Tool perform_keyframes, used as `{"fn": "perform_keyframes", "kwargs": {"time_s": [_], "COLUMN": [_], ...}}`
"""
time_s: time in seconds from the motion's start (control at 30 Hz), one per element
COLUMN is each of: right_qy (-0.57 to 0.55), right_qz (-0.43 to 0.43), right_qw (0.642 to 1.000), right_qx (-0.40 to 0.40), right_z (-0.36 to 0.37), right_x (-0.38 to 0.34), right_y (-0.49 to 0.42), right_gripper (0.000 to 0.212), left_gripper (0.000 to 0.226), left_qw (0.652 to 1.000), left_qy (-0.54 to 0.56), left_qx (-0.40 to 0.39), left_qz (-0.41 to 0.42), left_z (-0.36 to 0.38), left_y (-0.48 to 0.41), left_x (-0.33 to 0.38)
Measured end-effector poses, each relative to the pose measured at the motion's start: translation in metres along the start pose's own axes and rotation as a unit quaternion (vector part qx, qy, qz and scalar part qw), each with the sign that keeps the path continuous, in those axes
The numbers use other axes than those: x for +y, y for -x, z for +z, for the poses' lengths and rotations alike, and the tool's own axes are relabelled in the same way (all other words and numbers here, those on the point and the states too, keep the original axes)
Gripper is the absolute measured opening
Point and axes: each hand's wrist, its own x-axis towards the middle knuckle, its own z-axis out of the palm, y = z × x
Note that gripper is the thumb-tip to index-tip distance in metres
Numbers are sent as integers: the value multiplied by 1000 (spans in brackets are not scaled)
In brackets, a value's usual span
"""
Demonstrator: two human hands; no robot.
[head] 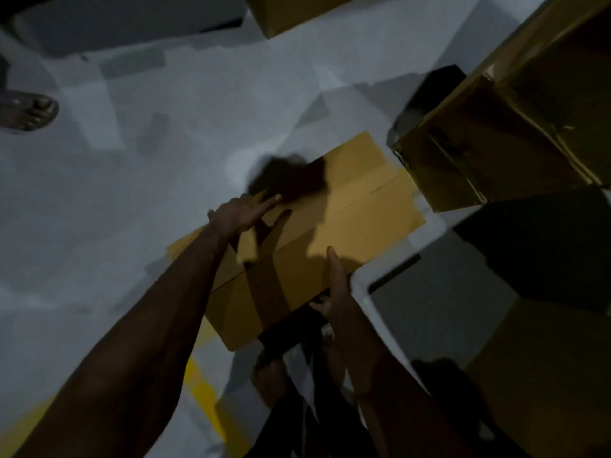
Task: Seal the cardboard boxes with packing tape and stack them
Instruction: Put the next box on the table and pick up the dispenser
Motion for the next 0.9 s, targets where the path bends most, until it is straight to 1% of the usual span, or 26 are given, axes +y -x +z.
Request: {"fn": "perform_keyframes", "kwargs": {"time_s": [0.03,0.1,0.13,0.17,0.2,0.23,0.27,0.33,0.37,0.4,0.47,0.5,0.6,0.63,0.7,0.73,0.83,0.9], "right_qy": [-6,-12,-21,-20,-23,-34,-48,-28,-29,-21,-3,23,127,163,236,266,325,348], "right_qz": [29,69,76,70,62,44,35,-11,-47,-93,-140,-158,-236,-257,-299,-332,-403,-420], "right_qw": [999,997,996,996,997,998,998,999,998,994,987,982,954,942,913,891,835,816], "right_qx": [20,41,39,49,42,33,25,29,43,57,84,105,131,139,146,158,189,192], "right_z": [3,6,4,3,2,3,4,-2,-5,-5,2,5,11,11,8,4,-18,-37], "right_x": [-5,-8,-8,-8,-8,-10,-11,-7,-4,-11,-34,-44,-79,-92,-116,-129,-158,-167], "right_y": [-3,-3,2,13,21,40,50,62,70,101,197,234,353,391,465,503,598,654], "right_gripper": [94,92,93,93,91,89,91,107,110,110,100,101,131,135,133,131,126,129], "left_gripper": [118,107,101,98,95,92,88,81,79,78,78,79,92,98,107,111,122,127], "left_qw": [1000,998,998,997,996,995,994,990,986,981,969,961,938,931,925,924,915,912], "left_qy": [13,37,37,38,42,50,63,87,105,125,154,161,172,180,188,193,226,222], "left_qx": [0,41,51,59,67,77,87,108,127,149,196,222,298,313,327,328,333,340], "left_qz": [1,3,14,22,30,31,30,28,24,21,-3,-17,-42,-45,-48,-41,7,50], "left_z": [6,12,12,9,6,1,-4,-19,-29,-42,-72,-88,-135,-152,-186,-203,-246,-261], "left_y": [-5,10,26,45,64,80,96,136,161,187,249,280,380,411,472,502,584,632], "left_x": [-3,-1,-1,-1,-3,-7,-13,-21,-22,-20,-8,1,39,53,80,92,123,140]}}
